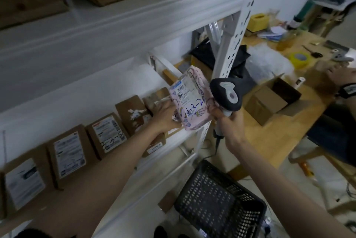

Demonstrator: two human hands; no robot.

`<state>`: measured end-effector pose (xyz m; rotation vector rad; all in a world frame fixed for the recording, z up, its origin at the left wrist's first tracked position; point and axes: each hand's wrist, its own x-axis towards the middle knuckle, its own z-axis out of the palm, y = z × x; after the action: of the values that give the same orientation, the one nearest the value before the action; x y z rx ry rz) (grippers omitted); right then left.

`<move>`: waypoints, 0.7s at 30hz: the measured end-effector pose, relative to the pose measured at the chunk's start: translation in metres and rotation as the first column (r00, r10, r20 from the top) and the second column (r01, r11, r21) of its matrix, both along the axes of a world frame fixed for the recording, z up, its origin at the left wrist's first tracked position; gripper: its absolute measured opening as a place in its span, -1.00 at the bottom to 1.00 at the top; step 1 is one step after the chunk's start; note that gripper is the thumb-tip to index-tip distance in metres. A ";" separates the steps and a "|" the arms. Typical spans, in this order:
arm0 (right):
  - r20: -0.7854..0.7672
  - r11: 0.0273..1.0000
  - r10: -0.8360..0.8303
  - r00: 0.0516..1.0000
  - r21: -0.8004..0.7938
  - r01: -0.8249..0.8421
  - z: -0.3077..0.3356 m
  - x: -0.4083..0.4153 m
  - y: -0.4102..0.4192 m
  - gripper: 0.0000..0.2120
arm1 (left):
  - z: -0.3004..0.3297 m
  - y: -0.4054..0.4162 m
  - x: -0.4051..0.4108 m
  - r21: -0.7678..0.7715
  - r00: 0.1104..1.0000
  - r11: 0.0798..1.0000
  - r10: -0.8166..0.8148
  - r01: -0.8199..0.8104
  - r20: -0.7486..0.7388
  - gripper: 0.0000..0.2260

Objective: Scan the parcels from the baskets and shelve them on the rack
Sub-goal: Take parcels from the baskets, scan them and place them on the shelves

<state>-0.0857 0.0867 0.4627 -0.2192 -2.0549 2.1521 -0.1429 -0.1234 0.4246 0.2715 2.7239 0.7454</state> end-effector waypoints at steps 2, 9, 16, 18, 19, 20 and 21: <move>-0.028 1.000 -0.008 1.000 0.012 0.008 -0.003 0.000 -0.001 -0.57 | -0.005 0.001 -0.010 -0.117 0.999 0.992 -0.048 0.050 0.027 -0.18; -0.110 0.990 -0.052 0.993 0.124 0.066 -0.007 -0.006 -0.014 -0.72 | -0.018 -0.011 -0.016 -0.235 0.998 0.970 -0.060 0.067 0.034 -0.23; -0.211 0.844 0.044 0.976 0.531 0.077 -0.012 -0.018 -0.040 -0.68 | -0.018 -0.019 -0.008 -0.176 0.998 0.984 0.004 0.008 0.067 -0.31; -0.200 0.807 0.019 0.980 0.582 0.103 -0.012 -0.025 -0.047 -0.63 | -0.017 -0.020 -0.007 -0.172 0.998 0.985 0.012 0.000 0.069 -0.32; -0.198 0.799 0.014 0.980 0.592 0.108 -0.014 -0.027 -0.049 -0.61 | -0.017 -0.020 -0.007 -0.173 0.997 0.985 0.011 0.001 0.071 -0.32; -0.190 0.797 0.023 0.982 0.596 0.096 -0.016 -0.030 -0.051 -0.60 | -0.017 -0.021 -0.007 -0.173 0.997 0.985 0.010 0.003 0.073 -0.32; -0.176 0.796 0.044 0.983 0.601 0.073 -0.018 -0.033 -0.052 -0.60 | -0.016 -0.021 -0.007 -0.172 0.997 0.985 0.009 0.004 0.076 -0.32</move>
<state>-0.1186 0.0343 0.4442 0.0463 -2.4764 1.3240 -0.1497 -0.1440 0.4084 0.1967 2.6948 0.5061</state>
